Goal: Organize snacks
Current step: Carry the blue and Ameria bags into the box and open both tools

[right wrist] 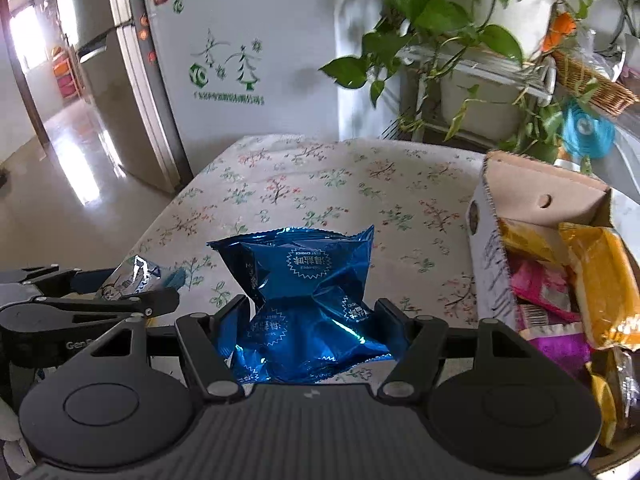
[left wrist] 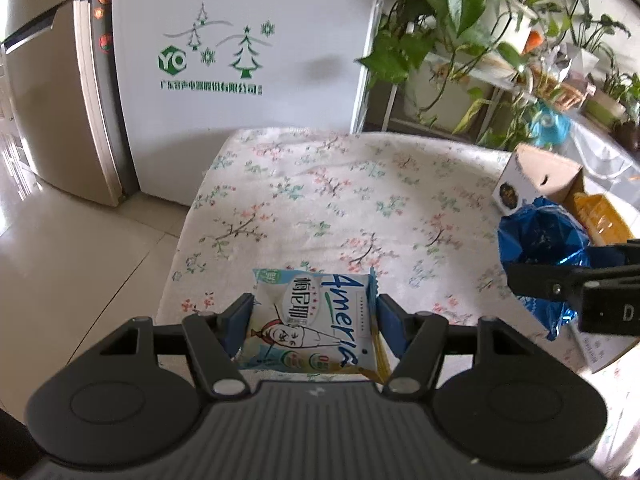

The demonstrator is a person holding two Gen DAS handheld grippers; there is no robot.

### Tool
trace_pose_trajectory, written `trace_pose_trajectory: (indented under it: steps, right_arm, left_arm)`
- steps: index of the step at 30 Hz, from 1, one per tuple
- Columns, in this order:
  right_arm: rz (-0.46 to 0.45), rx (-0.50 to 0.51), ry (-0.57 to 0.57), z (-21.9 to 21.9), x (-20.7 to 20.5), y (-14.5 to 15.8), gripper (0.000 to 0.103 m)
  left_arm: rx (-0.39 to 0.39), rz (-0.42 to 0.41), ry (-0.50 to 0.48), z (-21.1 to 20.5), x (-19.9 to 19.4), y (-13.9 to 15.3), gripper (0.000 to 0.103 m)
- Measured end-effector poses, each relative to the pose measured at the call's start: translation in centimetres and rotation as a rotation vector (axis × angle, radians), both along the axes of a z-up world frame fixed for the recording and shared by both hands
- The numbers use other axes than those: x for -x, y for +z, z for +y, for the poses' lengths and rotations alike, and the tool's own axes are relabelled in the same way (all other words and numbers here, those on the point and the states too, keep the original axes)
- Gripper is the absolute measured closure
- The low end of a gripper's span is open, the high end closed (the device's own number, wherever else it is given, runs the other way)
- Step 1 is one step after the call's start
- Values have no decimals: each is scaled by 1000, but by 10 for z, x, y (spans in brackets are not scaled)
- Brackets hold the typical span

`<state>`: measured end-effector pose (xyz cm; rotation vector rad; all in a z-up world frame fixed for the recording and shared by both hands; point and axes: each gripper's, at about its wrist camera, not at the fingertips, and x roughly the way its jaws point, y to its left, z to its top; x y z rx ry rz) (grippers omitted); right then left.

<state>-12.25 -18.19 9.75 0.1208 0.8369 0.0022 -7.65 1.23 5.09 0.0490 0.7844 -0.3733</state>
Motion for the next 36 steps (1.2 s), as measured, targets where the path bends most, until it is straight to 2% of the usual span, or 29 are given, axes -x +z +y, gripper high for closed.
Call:
trace_pose_trajectory:
  steps: [11, 23, 36]
  right_arm:
    - [-153, -41, -134, -52, 24, 47, 28]
    - [-128, -53, -384, -132, 31, 51, 28]
    - [-182, -141, -472, -189, 34, 56, 28]
  left_arm:
    - [33, -94, -34, -26, 17, 49, 38]
    - [91, -97, -168, -99, 29, 72, 38]
    - [142, -81, -291, -189, 33, 79, 37]
